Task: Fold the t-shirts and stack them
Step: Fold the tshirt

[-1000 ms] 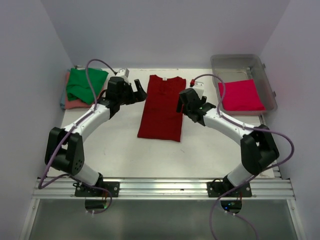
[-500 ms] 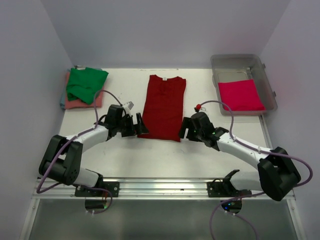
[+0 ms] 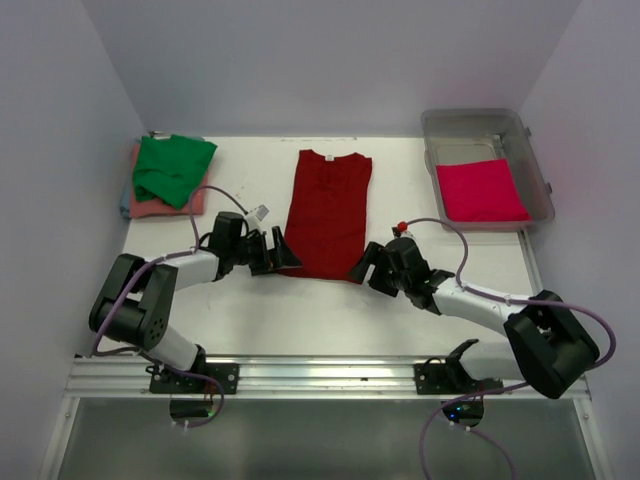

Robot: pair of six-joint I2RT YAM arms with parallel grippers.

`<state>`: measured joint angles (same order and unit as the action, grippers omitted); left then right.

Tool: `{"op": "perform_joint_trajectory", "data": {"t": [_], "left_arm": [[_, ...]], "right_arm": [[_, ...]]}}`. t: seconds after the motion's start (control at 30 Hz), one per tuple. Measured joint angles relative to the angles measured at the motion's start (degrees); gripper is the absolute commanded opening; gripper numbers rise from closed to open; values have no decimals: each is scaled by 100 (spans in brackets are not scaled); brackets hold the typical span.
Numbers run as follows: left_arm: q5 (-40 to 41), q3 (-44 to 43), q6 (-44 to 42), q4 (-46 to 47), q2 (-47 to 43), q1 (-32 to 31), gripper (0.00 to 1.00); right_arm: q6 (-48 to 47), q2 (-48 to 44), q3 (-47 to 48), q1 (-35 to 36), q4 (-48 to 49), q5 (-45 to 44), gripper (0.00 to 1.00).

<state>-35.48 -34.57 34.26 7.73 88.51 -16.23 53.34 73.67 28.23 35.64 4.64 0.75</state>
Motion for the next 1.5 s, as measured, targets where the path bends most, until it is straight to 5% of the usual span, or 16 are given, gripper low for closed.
{"op": "perform_joint_trajectory", "data": {"t": [0.13,0.27,0.53,0.6,0.63,0.7,0.87,1.13,1.5], "left_arm": [[-192,42,122,282,146,85,89],[-354,46,219,544,326,118,84],[-501,81,326,960,573,122,76],[-535,118,382,1134,656,125,66],[-544,142,409,1231,713,127,61],[-588,184,446,1408,835,149,42],[-640,334,516,1596,1078,166,0],[-518,938,490,1056,238,127,0],[-234,1434,553,-1290,-2564,-404,0]], "right_arm": [[293,24,-151,0,103,-74,75],[463,190,-179,0,315,-177,51],[739,903,-195,0,1182,-240,35],[772,1012,-199,0,1318,-247,26],[774,1045,-201,0,1355,-249,13],[767,1075,-219,0,1342,-271,1],[772,892,-297,0,1196,-291,0],[509,-822,-400,59,35,-293,0],[299,-2603,-374,566,-1971,-103,0]]}}
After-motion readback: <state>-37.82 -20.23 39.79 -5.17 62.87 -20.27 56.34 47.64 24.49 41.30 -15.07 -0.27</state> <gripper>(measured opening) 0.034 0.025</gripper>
